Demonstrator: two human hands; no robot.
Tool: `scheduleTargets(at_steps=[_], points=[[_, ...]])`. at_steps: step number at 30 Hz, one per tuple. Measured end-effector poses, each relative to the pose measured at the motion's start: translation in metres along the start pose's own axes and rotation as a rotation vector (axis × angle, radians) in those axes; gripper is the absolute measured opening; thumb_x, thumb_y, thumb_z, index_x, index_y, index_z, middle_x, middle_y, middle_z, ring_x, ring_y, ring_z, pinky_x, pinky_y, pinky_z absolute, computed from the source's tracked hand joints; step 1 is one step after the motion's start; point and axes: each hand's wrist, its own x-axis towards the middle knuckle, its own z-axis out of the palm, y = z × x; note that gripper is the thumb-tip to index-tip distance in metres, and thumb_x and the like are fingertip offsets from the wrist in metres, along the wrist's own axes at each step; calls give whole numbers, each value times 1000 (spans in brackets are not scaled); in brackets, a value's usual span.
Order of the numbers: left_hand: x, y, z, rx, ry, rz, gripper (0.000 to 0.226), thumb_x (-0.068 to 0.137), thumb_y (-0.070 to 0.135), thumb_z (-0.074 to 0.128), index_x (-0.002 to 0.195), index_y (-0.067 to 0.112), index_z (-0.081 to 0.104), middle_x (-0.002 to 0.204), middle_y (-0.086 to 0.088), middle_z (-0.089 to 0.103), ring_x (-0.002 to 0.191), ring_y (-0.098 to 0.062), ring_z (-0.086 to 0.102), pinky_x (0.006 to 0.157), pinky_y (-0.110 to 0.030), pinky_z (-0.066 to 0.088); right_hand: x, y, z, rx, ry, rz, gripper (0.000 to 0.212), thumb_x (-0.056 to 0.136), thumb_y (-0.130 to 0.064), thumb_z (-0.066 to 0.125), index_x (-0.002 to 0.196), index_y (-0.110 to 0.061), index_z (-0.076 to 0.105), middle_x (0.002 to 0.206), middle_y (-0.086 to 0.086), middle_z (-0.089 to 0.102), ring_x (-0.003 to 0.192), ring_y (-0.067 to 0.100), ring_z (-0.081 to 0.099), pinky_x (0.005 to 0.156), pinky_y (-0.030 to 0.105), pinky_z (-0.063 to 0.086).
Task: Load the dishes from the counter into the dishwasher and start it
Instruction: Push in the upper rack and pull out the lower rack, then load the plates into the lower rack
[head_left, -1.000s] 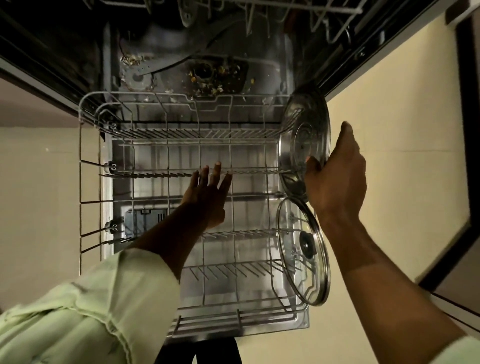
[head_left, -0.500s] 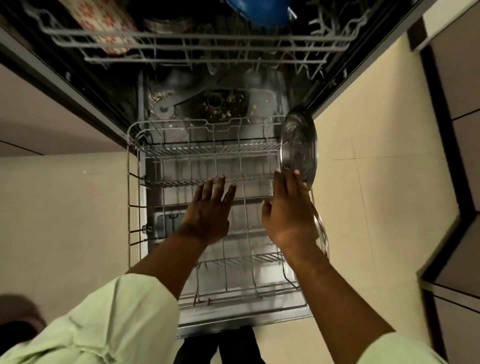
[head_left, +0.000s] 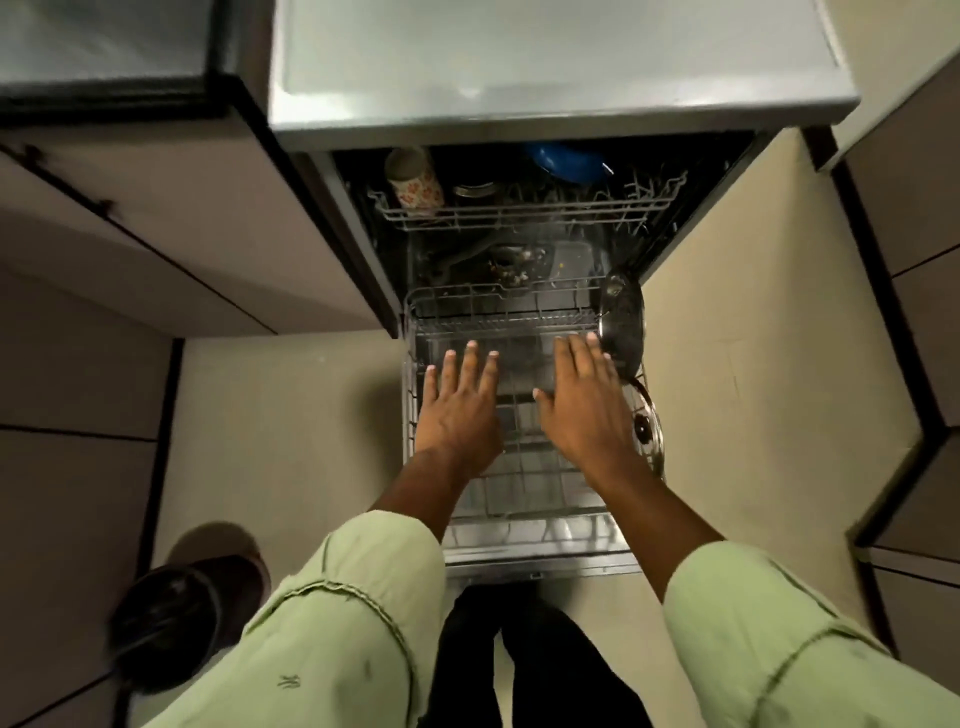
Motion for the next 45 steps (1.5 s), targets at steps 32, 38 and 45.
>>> scheduleTargets(at_steps=[32, 38, 45], points=[[-302, -280, -217, -69, 717, -641, 77, 98, 36, 44, 159, 24, -2, 166, -9, -6, 153, -32, -5, 123, -51, 0, -64, -415, -150, -113, 322, -920, 73, 99, -55, 35, 155, -13, 18, 163, 10, 13, 151, 25, 2, 121, 39, 1], [-343, -375, -212, -76, 653, -681, 76, 99, 36, 43, 159, 25, -3, 166, -9, -9, 152, -32, -7, 123, -51, -1, -73, -511, -121, -103, 295, -932, 72, 99, -54, 36, 156, -15, 13, 164, 9, 11, 152, 23, -1, 122, 38, -1], [-358, -457, -203, -128, 626, -713, 76, 99, 35, 45, 159, 26, -1, 166, -9, -7, 153, -31, -7, 122, -50, -1, -76, -589, -89, -126, 240, -988, 72, 100, -50, 39, 156, -16, 10, 164, 8, 8, 151, 22, -3, 119, 36, -6]])
